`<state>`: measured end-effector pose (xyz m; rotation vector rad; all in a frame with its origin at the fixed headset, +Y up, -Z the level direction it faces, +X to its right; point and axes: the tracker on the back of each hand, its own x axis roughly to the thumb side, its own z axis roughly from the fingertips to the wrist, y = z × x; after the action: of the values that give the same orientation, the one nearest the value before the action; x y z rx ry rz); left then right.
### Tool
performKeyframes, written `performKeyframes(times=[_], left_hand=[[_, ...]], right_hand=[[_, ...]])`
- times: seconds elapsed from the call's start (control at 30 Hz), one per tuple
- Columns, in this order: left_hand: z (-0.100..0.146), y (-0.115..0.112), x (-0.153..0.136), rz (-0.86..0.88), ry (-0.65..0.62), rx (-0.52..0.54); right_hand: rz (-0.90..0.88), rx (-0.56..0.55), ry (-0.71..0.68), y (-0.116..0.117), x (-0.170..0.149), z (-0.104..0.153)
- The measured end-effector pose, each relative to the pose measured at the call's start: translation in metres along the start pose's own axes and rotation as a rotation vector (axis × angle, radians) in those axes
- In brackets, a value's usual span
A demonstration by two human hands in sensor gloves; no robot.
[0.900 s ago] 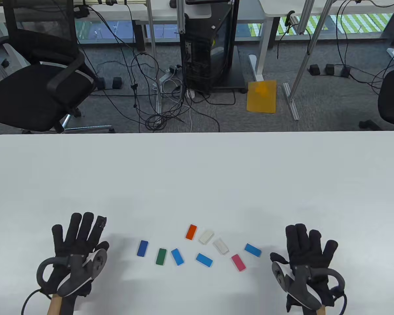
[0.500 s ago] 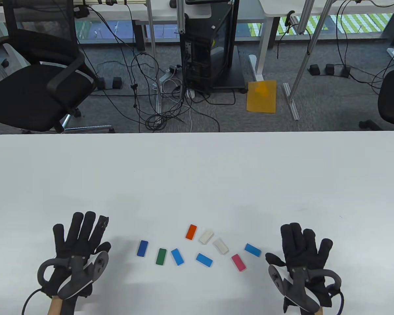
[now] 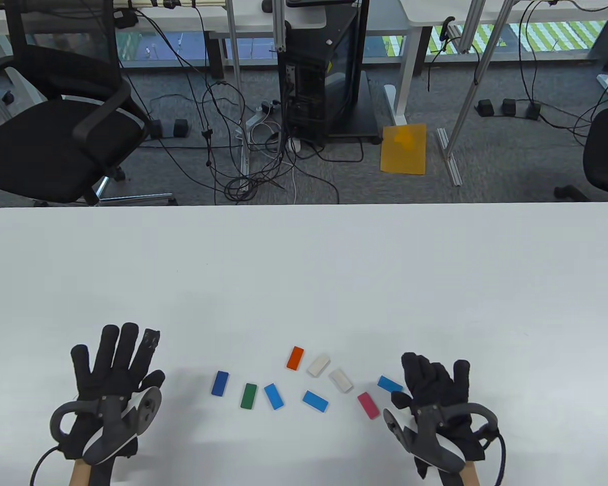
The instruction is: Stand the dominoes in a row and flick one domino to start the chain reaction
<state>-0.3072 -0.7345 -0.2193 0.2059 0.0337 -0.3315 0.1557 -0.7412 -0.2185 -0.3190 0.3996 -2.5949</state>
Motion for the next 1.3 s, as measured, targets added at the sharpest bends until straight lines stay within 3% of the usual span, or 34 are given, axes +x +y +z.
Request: performKeyframes(times=[0.2, 0.3, 0.53, 0.73, 0.83, 0.97, 1.1, 1.3], left_hand=[[0.000, -0.001, 0.006, -0.034, -0.021, -0.012], [0.000, -0.001, 0.005, -0.033, -0.018, -0.007], [0.000, -0.001, 0.011, -0.038, -0.041, -0.002], [0.002, 0.001, 0.012, -0.048, -0.042, -0.001], [0.001, 0.001, 0.012, -0.046, -0.039, -0.001], [0.001, 0.001, 0.011, -0.046, -0.034, 0.002], [0.001, 0.001, 0.011, -0.055, -0.030, -0.006], [0.001, -0.001, 0.008, -0.055, -0.020, -0.014]], right_hand=[[0.149, 0.162, -0.107, 0.012, 0.027, -0.034], [0.137, 0.287, -0.157, 0.022, 0.039, -0.042], [0.207, 0.308, -0.227, 0.019, 0.047, -0.045], [0.161, 0.211, -0.178, 0.016, 0.036, -0.038], [0.066, 0.128, -0.121, -0.005, 0.022, -0.033], [-0.186, -0.029, -0.117, -0.043, 0.020, -0.016], [-0.358, -0.116, -0.271, -0.066, 0.048, 0.003], [-0.183, -0.236, -0.460, -0.087, 0.112, 0.023]])
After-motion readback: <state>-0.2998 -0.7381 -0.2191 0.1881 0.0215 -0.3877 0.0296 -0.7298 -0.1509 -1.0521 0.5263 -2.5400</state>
